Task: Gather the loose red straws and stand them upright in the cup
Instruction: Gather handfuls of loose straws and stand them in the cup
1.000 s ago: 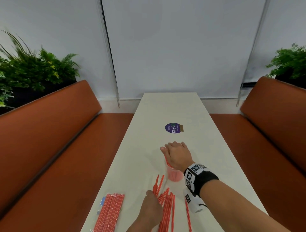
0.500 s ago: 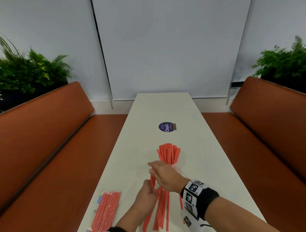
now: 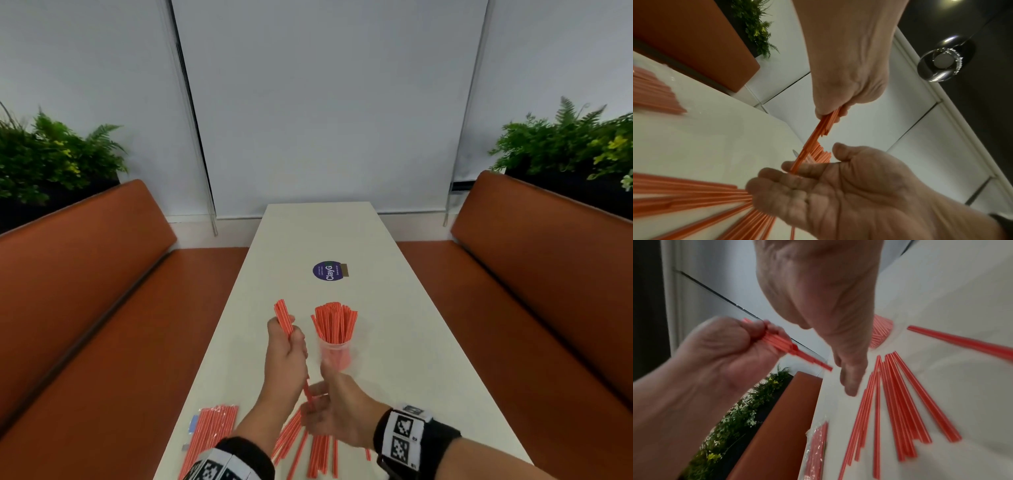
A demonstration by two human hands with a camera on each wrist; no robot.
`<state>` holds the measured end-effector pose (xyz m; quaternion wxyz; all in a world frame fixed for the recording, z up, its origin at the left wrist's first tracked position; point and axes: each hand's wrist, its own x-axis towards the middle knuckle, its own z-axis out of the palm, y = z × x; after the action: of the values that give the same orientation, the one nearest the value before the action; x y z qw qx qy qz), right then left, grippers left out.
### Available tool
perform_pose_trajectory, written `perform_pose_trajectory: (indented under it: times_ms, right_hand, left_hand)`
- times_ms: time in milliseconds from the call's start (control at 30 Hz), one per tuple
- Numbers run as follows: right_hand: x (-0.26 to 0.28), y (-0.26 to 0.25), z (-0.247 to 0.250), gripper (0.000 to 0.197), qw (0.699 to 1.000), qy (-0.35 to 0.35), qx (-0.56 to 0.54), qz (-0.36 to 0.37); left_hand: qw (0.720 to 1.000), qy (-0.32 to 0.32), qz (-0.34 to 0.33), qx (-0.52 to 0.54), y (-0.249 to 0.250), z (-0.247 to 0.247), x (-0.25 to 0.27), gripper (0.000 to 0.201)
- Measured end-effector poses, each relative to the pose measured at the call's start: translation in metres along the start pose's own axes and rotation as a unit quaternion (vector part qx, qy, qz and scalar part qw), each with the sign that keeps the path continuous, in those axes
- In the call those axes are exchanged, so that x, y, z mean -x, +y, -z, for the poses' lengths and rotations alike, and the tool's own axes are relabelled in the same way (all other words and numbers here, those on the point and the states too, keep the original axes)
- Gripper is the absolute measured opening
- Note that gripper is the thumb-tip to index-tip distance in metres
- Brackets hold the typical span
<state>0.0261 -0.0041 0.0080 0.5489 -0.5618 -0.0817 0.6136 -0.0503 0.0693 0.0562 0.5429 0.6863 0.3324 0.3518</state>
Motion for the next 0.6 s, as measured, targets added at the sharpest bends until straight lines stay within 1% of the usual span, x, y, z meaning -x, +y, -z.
perform_pose_trajectory:
  times_ms: [67, 167, 233, 333, 367, 400, 433, 467, 500, 533, 567, 600]
  right_hand:
    - [-0.003, 0.001, -0.001, 0.072, 0.996, -0.003, -0.084, 0.011]
    - [-0.001, -0.006, -0.007, 0.06, 0.99, 0.008, -0.126, 0.062]
    - [0.006, -0.01, -0.01, 0.05, 0.989, 0.003, -0.114, 0.095]
    - [0.005, -0.011, -0.009, 0.048, 0.99, 0.006, -0.083, 0.113]
    - [0.005, -0.01, -0.009, 0.05, 0.992, 0.02, -0.041, 0.115]
    - [0.006, -0.009, -0.01, 0.054, 0.99, 0.05, 0.033, 0.131]
    - [0.008, -0.009, -0.01, 0.057, 0.975, 0.085, 0.119, 0.169]
    - [0.011, -0.01, -0.01, 0.061, 0.946, 0.124, 0.196, 0.228]
    - [0.014, -0.011, -0.009, 0.062, 0.905, 0.151, 0.261, 0.3]
    - [0.018, -0.014, -0.009, 0.057, 0.859, 0.164, 0.322, 0.362]
    - [0.02, -0.018, -0.009, 0.053, 0.818, 0.169, 0.377, 0.4]
    - [0.02, -0.022, -0.007, 0.052, 0.781, 0.169, 0.424, 0.426]
  left_hand:
    - [1.0, -0.005, -0.01, 0.003, 0.001, -0.006, 0.004, 0.017]
    - [1.0, -0.025, -0.006, 0.01, -0.002, -0.015, 0.015, 0.015]
    - [0.999, -0.044, -0.001, 0.005, -0.005, -0.021, 0.023, 0.015]
    - [0.998, -0.067, 0.019, 0.013, -0.012, -0.024, 0.027, 0.016]
    - [0.997, -0.075, 0.032, 0.016, -0.015, -0.024, 0.026, 0.016]
    - [0.995, -0.085, 0.042, 0.017, -0.018, -0.023, 0.025, 0.015]
    - [0.994, -0.096, 0.047, 0.014, -0.02, -0.022, 0.024, 0.014]
    - [0.993, -0.105, 0.047, 0.007, -0.022, -0.021, 0.023, 0.015]
    - [0.992, -0.116, 0.042, -0.003, -0.024, -0.02, 0.022, 0.018]
    - [0.991, -0.127, 0.036, -0.011, -0.026, -0.02, 0.023, 0.02]
    - [0.989, -0.141, 0.03, -0.014, -0.026, -0.02, 0.024, 0.021]
    - [0.987, -0.158, 0.026, -0.016, -0.026, -0.02, 0.027, 0.019]
